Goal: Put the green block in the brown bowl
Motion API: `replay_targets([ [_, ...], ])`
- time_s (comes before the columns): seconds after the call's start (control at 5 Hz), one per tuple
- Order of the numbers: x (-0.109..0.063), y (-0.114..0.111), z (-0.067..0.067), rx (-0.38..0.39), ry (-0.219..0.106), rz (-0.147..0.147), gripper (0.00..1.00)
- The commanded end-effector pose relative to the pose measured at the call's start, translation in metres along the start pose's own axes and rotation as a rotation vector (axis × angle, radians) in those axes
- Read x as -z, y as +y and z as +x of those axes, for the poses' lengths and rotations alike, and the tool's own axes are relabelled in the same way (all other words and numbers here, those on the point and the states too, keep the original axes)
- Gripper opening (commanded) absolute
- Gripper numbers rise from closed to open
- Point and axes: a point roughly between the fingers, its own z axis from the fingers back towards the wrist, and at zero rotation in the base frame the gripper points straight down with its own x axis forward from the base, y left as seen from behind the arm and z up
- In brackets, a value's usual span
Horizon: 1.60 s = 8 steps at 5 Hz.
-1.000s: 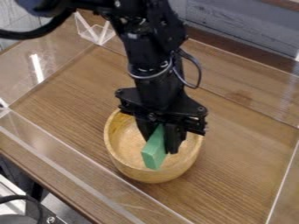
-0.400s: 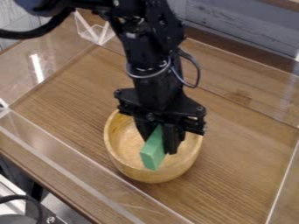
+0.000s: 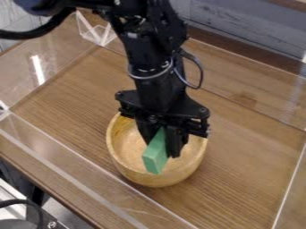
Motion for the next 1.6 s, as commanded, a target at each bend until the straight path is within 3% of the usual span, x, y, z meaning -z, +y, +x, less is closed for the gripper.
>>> replay_targets([
  [0.0, -0.011, -0.001, 0.008, -0.005, -0.047, -0.011, 0.0],
  [0.6, -0.016, -0.001, 0.009, -0.011, -0.054, -0.019, 0.0],
  [1.4, -0.004, 0.001, 0.008, -0.014, -0.042, -0.025, 0.0],
])
